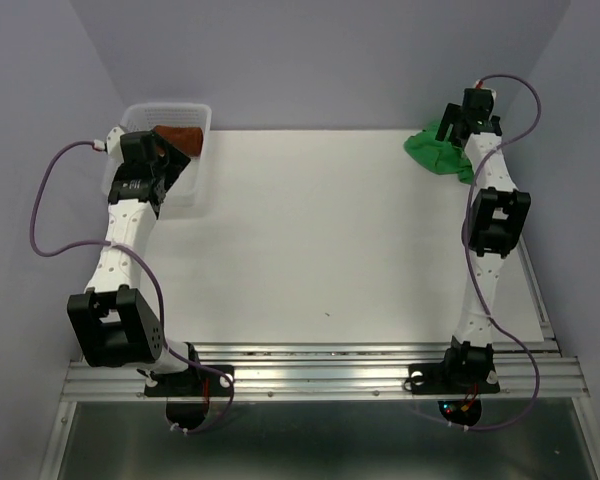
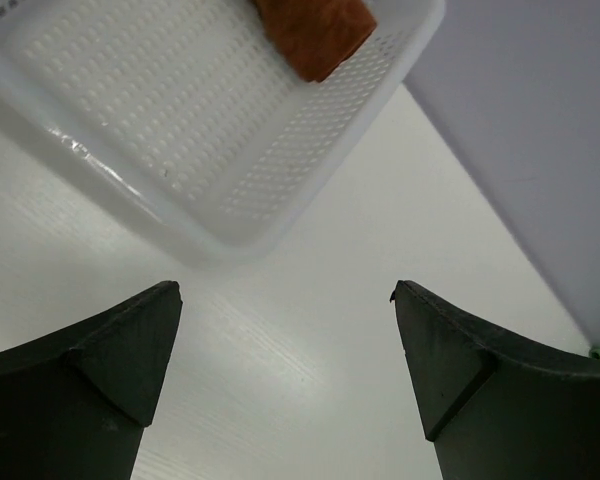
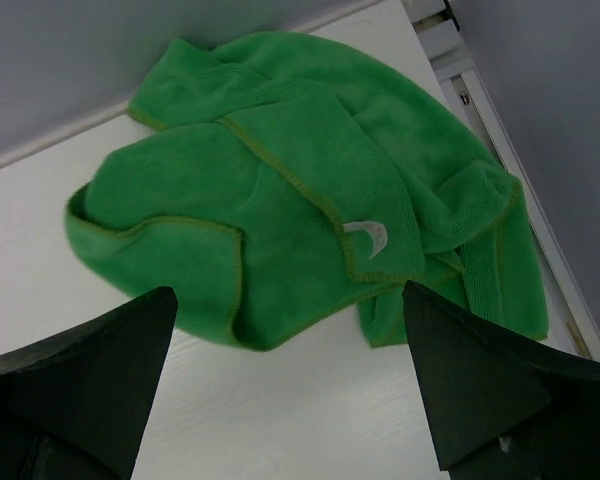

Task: Roll the towels
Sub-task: Grab a towel with the right arm, then move the towel to the center of the board

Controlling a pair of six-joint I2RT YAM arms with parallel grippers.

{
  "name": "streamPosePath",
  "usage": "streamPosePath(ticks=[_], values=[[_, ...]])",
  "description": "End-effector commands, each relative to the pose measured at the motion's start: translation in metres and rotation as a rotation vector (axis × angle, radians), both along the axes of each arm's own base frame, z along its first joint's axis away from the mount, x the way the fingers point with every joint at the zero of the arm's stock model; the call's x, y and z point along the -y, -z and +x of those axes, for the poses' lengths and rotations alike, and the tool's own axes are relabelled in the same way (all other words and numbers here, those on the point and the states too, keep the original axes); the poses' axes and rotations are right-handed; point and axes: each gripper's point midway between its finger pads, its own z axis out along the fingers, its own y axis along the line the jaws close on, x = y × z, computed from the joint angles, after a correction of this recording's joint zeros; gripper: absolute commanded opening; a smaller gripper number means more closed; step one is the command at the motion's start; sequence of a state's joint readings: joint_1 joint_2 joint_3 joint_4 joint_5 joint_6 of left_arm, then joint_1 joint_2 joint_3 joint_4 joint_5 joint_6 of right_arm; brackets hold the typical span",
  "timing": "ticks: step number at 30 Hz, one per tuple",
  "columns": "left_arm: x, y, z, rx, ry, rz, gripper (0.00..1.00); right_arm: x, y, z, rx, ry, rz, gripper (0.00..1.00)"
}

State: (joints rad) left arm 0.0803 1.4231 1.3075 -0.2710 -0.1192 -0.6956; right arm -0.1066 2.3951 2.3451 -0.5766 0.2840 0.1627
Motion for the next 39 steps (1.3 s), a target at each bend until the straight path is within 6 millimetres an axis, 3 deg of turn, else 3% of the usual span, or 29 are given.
streamPosePath(ticks=[1, 4, 8, 9, 11, 12, 13, 14, 15, 16, 18, 19, 21, 22, 25, 26, 27, 28, 29, 30, 31, 32, 33, 34, 35, 36, 37, 39], values=[[-0.003, 0.006, -0.011, -0.021, 0.000, 0.029, 0.99, 0.040, 0.005, 0.020, 0.048, 0.019, -0.075, 1.00], [0.004, 0.014, -0.012, -0.036, 0.023, 0.028, 0.99, 0.054, 0.026, 0.032, 0.063, 0.003, -0.087, 1.00], [0.011, 0.024, -0.010, -0.057, 0.042, 0.012, 0.99, 0.058, 0.045, 0.041, 0.051, -0.017, -0.131, 1.00], [0.012, 0.024, -0.010, -0.059, 0.047, 0.012, 0.99, 0.059, 0.059, 0.042, 0.024, -0.037, -0.145, 0.98], [0.013, 0.027, -0.010, -0.066, 0.047, 0.009, 0.99, 0.056, 0.067, 0.042, 0.012, -0.058, -0.137, 0.84], [0.014, 0.028, -0.009, -0.067, 0.051, 0.007, 0.99, 0.052, 0.069, 0.044, 0.014, -0.074, -0.124, 0.66], [0.014, 0.028, -0.009, -0.067, 0.053, 0.006, 0.99, 0.052, 0.065, 0.045, 0.025, -0.077, -0.124, 0.55], [0.014, 0.027, -0.009, -0.067, 0.056, 0.006, 0.99, 0.051, 0.063, 0.045, 0.032, -0.078, -0.119, 0.34], [0.016, 0.027, -0.010, -0.068, 0.064, 0.002, 0.99, 0.050, 0.059, 0.045, 0.038, -0.079, -0.113, 0.21], [0.017, 0.025, -0.011, -0.062, 0.067, 0.002, 0.99, 0.047, 0.049, 0.044, 0.058, -0.081, -0.103, 0.01], [0.018, 0.024, -0.013, -0.060, 0.066, 0.001, 0.99, 0.043, 0.031, 0.045, 0.088, -0.100, -0.095, 0.01], [0.019, 0.021, -0.016, -0.051, 0.070, 0.000, 0.99, 0.038, 0.005, 0.044, 0.129, -0.122, -0.091, 0.01], [0.021, 0.019, -0.018, -0.045, 0.080, -0.003, 0.99, 0.033, -0.021, 0.041, 0.176, -0.114, -0.058, 0.01], [0.022, 0.015, -0.022, -0.034, 0.083, -0.003, 0.99, 0.019, -0.049, 0.037, 0.213, -0.148, -0.036, 0.01], [0.029, 0.011, -0.028, -0.016, 0.117, -0.019, 0.99, -0.028, -0.084, 0.025, 0.234, -0.276, 0.009, 0.01], [0.032, 0.011, -0.030, -0.012, 0.132, -0.024, 0.99, -0.043, -0.119, 0.014, 0.277, -0.298, -0.002, 0.01], [0.035, 0.011, -0.032, -0.008, 0.146, -0.033, 0.99, -0.063, -0.130, 0.008, 0.284, -0.357, 0.004, 0.01], [0.042, 0.011, -0.037, -0.005, 0.176, -0.054, 0.99, -0.101, -0.154, -0.006, 0.295, -0.440, -0.003, 0.01], [0.046, 0.011, -0.039, -0.001, 0.191, -0.061, 0.99, -0.119, -0.149, -0.008, 0.278, -0.468, 0.005, 0.01], [0.052, 0.015, -0.042, -0.004, 0.222, -0.079, 0.99, -0.136, -0.173, -0.023, 0.298, -0.495, 0.001, 0.01], [0.056, 0.010, -0.046, 0.012, 0.234, -0.086, 0.99, -0.174, -0.186, -0.034, 0.314, -0.570, 0.018, 0.01], [0.060, 0.011, -0.049, 0.013, 0.254, -0.097, 0.99, -0.192, -0.198, -0.043, 0.331, -0.619, 0.029, 0.01], [0.061, 0.014, -0.053, 0.007, 0.261, -0.097, 0.99, -0.226, -0.225, -0.064, 0.377, -0.717, 0.055, 0.01], [0.062, 0.014, -0.056, 0.005, 0.264, -0.101, 0.99, -0.231, -0.237, -0.073, 0.398, -0.749, 0.072, 0.01], [0.063, 0.009, -0.060, 0.021, 0.266, -0.101, 0.99, -0.254, -0.249, -0.087, 0.419, -0.814, 0.103, 0.01], [0.065, 0.009, -0.063, 0.021, 0.273, -0.104, 0.99, -0.258, -0.272, -0.103, 0.471, -0.853, 0.113, 0.01], [0.064, 0.009, -0.067, 0.016, 0.273, -0.104, 0.99, -0.276, -0.284, -0.117, 0.497, -0.936, 0.148, 0.01], [0.065, 0.004, -0.073, 0.033, 0.278, -0.103, 0.99, -0.282, -0.280, -0.128, 0.496, -0.961, 0.202, 0.04]])
